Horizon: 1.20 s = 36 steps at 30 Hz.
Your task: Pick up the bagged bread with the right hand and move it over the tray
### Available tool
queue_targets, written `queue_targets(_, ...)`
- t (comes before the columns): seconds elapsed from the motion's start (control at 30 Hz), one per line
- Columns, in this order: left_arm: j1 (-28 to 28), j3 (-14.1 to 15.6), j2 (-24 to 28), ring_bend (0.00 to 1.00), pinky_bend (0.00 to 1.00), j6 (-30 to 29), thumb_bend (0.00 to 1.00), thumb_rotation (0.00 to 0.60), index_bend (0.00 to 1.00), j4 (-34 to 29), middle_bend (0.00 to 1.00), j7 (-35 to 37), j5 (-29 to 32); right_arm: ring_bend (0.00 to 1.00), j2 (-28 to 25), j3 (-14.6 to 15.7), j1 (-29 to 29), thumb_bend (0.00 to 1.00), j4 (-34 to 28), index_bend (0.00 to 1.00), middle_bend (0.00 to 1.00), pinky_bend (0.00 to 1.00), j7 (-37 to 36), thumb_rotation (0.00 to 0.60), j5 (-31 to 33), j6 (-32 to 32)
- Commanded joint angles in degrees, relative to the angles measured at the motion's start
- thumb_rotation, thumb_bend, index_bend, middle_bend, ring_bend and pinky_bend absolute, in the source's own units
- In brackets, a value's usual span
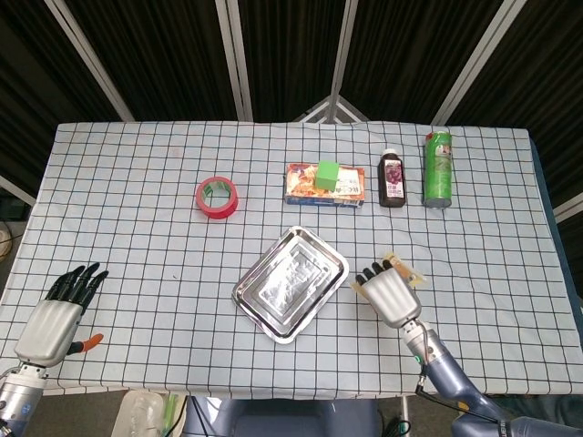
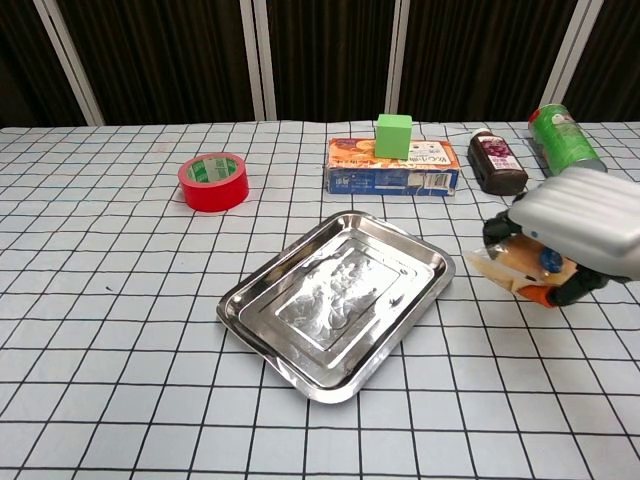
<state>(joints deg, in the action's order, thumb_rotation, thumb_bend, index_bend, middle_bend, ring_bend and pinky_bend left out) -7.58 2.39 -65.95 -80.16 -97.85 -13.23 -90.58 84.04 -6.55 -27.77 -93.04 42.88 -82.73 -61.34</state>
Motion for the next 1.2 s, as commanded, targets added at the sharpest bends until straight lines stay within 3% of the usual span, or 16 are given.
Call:
queue_targets(0.03, 0.0, -0.1, 0.2, 0.00, 0.09, -0.1, 0.08, 0.600, 0.00, 0.0, 0.00, 0.4, 0.0, 0.38, 3.4, -2.8, -4.2, 0.50, -4.2, 0.63, 0.47, 0.62, 7.7, 0.600, 2.7, 2.4)
queue_targets(0.2, -0.1, -0.2, 0.8, 0.00, 0.09, -0.1, 0.08, 0.600, 0.00, 0.2, 0.00, 1.9, 0.1, 0.38, 11.8, -6.0, -9.7, 0.50, -2.4, 0.63, 0.47, 0.63, 12.9, 0.600, 8.9, 6.1)
queue_targets(0.37, -0.3, -0.1, 1.6, 0.00, 0.09, 0.3, 0.08, 0.600, 0.00, 0.3, 0.00, 3.7, 0.3, 0.38, 21.6, -9.8, -15.2, 0.50, 6.8, 0.63, 0.47, 0.62, 11.8, 0.600, 14.9, 8.4)
queue_targets(0.5, -0.5, -0.3, 2.1, 0.00, 0.09, 0.5, 0.08, 0.600, 0.00, 0.8, 0.00, 5.2, 0.4, 0.38, 26.9, -10.1, -17.8, 0.50, 13.7, 0.63, 0.47, 0.63, 11.2, 0.600, 16.6, 8.5)
queue_targets(0.63, -0.6, -0.7, 2.1, 0.00, 0.09, 0.6, 0.08, 0.600, 0.00, 1.1, 0.00, 5.6, 1.1, 0.38, 29.3, -9.7, -18.9, 0.50, 16.7, 0.62, 0.47, 0.62, 9.9, 0.600, 16.1, 7.4)
queue_targets(0.7, -0.6, -0.7, 2.1, 0.00, 0.09, 0.5, 0.08, 0.600, 0.00, 1.1, 0.00, 5.5, 1.1, 0.34, 29.6, -9.6, -19.0, 0.50, 17.2, 0.47, 0.41, 0.59, 9.5, 0.600, 15.8, 7.0)
queue_targets(0.73, -0.5, -0.6, 2.0, 0.00, 0.09, 0.5, 0.08, 0.600, 0.00, 1.0, 0.00, 5.3, 1.0, 0.26, 29.5, -9.2, -19.0, 0.50, 17.5, 0.30, 0.32, 0.54, 9.6, 0.600, 15.6, 6.4)
queue_targets(0.8, -0.5, -0.5, 1.9, 0.00, 0.09, 0.5, 0.08, 0.600, 0.00, 1.0, 0.00, 5.0, 0.9, 0.07, 29.0, -8.6, -18.6, 0.45, 17.0, 0.05, 0.11, 0.40, 10.2, 0.600, 15.8, 5.6)
queue_targets(0.83, -0.5, -0.5, 1.8, 0.00, 0.09, 0.6, 0.08, 0.600, 0.00, 0.9, 0.00, 4.8, 0.9, 0.02, 28.5, -8.2, -18.2, 0.40, 16.0, 0.00, 0.05, 0.34, 11.0, 0.600, 16.6, 5.2)
queue_targets(0.93, -0.7, -0.5, 1.6, 0.00, 0.09, 1.0, 0.08, 0.600, 0.00, 0.9, 0.00, 4.2, 1.2, 0.00, 26.3, -7.2, -16.8, 0.28, 11.1, 0.00, 0.00, 0.23, 13.9, 0.600, 18.1, 2.7)
queue_targets(1.0, -0.8, -0.6, 1.4, 0.00, 0.09, 1.3, 0.08, 0.600, 0.00, 0.8, 0.00, 3.9, 1.3, 0.00, 24.5, -6.1, -15.6, 0.25, 7.4, 0.00, 0.00, 0.21, 17.2, 0.600, 18.2, -0.3)
queue_targets(1.2, -1.3, -0.8, 0.9, 0.00, 0.09, 2.4, 0.08, 0.600, 0.00, 0.9, 0.00, 2.8, 2.3, 0.00, 17.3, -1.7, -11.0, 0.24, -6.9, 0.00, 0.00, 0.20, 24.5, 0.600, 17.8, -9.1)
